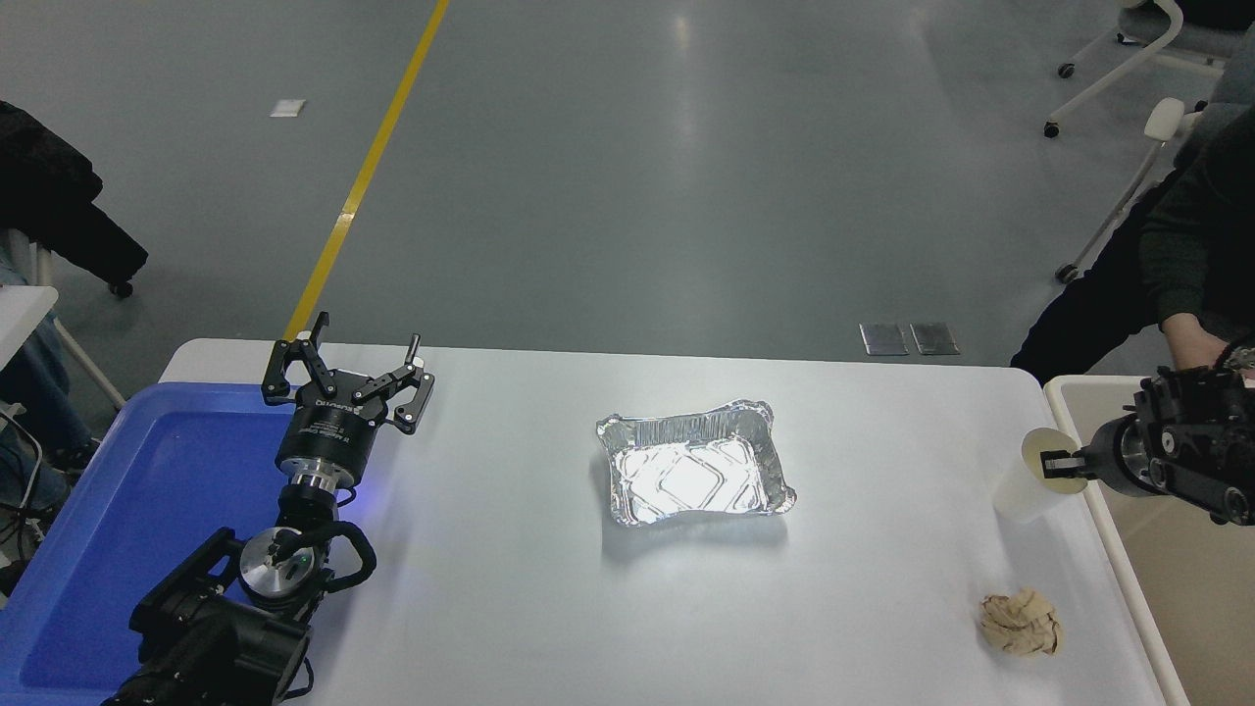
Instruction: Pick up paper cup place in dustbin
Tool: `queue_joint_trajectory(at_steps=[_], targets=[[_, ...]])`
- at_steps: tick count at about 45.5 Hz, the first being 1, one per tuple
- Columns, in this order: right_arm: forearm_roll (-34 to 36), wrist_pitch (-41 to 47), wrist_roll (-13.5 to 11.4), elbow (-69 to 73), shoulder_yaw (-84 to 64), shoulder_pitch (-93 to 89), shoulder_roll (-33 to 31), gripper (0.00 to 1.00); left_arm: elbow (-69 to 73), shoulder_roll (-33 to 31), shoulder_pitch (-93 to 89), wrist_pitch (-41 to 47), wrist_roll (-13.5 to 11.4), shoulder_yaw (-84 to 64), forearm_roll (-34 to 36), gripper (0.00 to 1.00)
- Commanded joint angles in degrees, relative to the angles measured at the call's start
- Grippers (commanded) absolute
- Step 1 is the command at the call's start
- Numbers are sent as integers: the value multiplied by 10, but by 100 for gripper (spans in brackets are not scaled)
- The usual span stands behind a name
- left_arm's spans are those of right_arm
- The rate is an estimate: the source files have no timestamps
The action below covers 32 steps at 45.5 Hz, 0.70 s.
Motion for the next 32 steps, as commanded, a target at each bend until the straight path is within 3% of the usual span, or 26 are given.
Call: queue_joint_trajectory(at_steps=[1, 13, 23, 32], targets=[[2, 30, 1, 26, 36, 27, -22, 0, 0, 0, 0, 0, 0, 0, 0, 99], [4, 153, 0, 132, 40, 193, -132, 0, 0, 0, 0, -1, 0, 0, 0, 99], [0, 285, -5, 143, 34, 339, -181, 0, 0, 0, 0, 0, 0, 0, 0, 99], [-6, 292, -7, 143, 16, 448, -208, 0, 0, 0, 0, -1, 0, 1, 0, 99]])
